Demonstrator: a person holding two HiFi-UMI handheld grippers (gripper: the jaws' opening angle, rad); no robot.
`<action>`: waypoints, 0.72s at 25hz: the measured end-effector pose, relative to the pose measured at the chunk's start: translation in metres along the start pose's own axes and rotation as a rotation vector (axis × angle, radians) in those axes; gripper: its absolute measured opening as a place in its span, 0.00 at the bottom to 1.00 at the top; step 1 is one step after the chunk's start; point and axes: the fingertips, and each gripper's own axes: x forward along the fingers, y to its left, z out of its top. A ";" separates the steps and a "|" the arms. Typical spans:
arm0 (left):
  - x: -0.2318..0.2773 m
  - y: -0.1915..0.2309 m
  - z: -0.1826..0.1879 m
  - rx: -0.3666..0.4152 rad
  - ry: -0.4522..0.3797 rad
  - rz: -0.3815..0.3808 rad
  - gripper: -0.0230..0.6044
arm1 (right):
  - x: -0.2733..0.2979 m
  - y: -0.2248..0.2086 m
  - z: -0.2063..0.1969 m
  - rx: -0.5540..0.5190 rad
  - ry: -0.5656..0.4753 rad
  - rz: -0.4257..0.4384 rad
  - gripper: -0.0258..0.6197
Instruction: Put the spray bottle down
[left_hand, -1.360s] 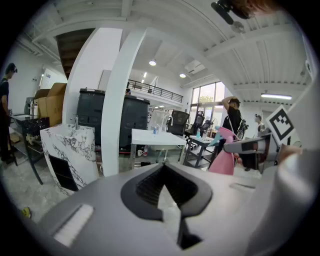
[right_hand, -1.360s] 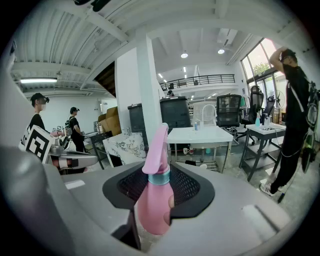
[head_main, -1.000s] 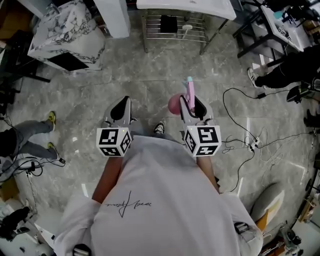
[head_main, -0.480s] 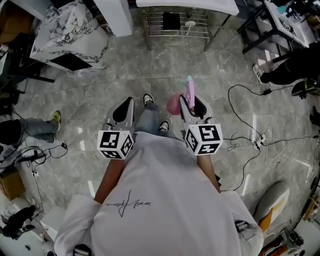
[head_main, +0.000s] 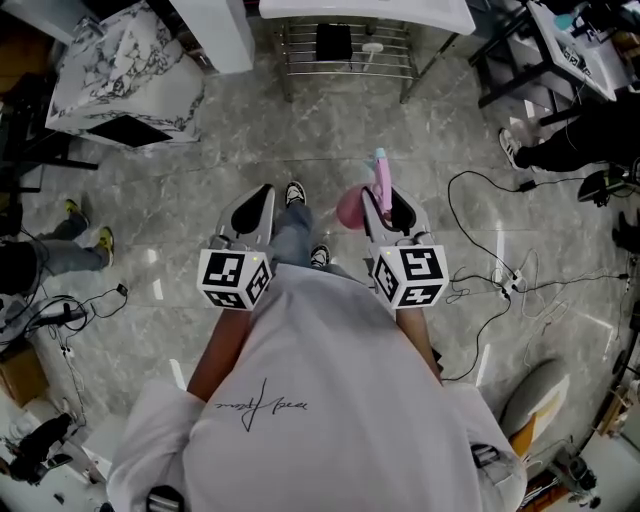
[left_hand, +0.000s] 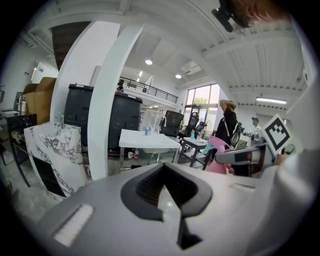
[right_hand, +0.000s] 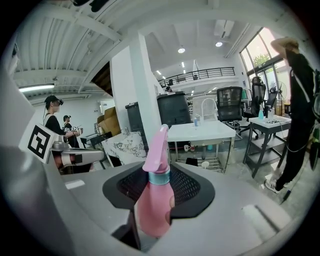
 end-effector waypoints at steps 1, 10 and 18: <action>0.006 0.003 0.003 -0.002 0.002 0.002 0.12 | 0.006 -0.002 0.003 0.003 0.006 0.004 0.24; 0.061 0.039 0.031 -0.013 0.020 0.005 0.12 | 0.069 -0.009 0.025 0.015 0.058 0.033 0.24; 0.116 0.077 0.067 -0.008 0.023 -0.035 0.12 | 0.128 -0.019 0.060 0.020 0.068 0.025 0.24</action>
